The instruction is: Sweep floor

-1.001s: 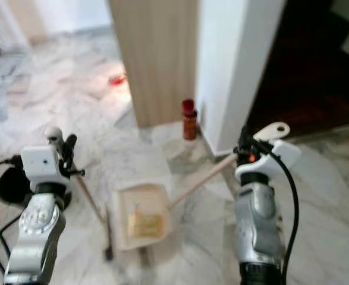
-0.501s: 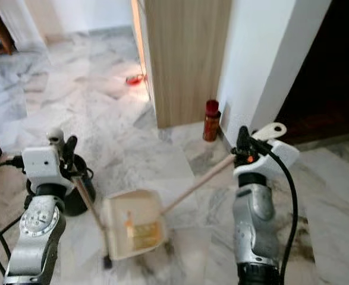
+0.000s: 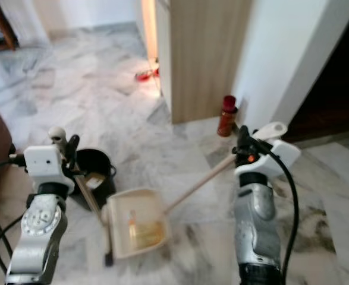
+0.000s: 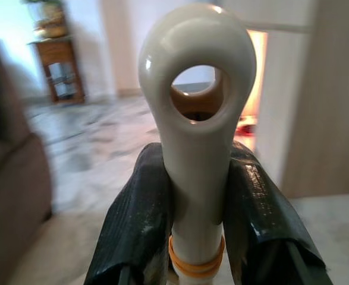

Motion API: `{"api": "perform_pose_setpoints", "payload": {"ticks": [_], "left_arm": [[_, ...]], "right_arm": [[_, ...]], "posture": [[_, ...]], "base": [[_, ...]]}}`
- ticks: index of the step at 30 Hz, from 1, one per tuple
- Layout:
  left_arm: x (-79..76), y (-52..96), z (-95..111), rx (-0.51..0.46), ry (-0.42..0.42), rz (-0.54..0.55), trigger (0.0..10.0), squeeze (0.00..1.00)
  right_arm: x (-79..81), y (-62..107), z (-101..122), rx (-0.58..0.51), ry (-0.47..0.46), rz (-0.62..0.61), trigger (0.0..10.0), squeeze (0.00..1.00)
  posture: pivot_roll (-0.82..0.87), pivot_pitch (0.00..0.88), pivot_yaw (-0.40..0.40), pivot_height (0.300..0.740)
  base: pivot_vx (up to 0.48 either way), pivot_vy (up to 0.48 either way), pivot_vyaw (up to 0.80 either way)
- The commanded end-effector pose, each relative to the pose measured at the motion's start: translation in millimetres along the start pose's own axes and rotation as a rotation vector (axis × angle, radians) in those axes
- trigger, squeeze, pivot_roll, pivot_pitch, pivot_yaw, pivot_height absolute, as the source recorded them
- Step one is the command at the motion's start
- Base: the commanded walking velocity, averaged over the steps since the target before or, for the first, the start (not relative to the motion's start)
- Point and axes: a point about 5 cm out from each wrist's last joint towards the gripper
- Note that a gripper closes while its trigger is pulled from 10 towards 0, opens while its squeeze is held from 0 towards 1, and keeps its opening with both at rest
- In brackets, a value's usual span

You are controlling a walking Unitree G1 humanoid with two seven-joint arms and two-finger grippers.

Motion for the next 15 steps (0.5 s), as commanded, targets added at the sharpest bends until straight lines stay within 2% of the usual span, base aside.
{"api": "perform_pose_setpoints", "payload": {"ticks": [1, 3, 7, 15], "left_arm": [[0.2, -1.8, 7.8, -0.042, -0.035, -0.006, 10.0, 0.00], [0.0, -1.5, 7.4, -0.042, -0.035, -0.007, 10.0, 0.00], [-1.6, -1.5, 7.5, -0.045, -0.030, -0.014, 10.0, 0.00], [-4.7, -0.6, 9.8, -0.064, -0.019, -0.035, 10.0, 0.00]], "right_arm": [[7.1, -3.3, 16.3, -0.077, -0.069, 0.019, 10.0, 0.00], [6.3, -2.9, 16.7, -0.079, -0.069, 0.018, 10.0, 0.00], [3.7, -3.1, 19.1, -0.087, -0.078, 0.010, 10.0, 0.00], [4.1, -2.7, 25.3, -0.110, -0.071, 0.017, 10.0, 0.00]], "posture": [[0.02, 0.084, 0.048, 0.740], [0.01, 0.076, 0.048, 0.740], [0.01, 0.071, 0.046, 0.740], [0.01, 0.072, 0.044, 0.740]], "base": [[0.000, 0.386, 0.52], [0.000, 0.382, 0.52], [0.000, 0.346, 0.00], [0.000, 0.000, 0.00]]}}
Point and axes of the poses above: a point about 5 cm out from each wrist's last joint towards the gripper, its own y axis pointing back from the gripper into the wrist, its own z axis along the axis of the wrist's last joint, x = y × z, and after that the axes turned 6 degrees about y, right-handed
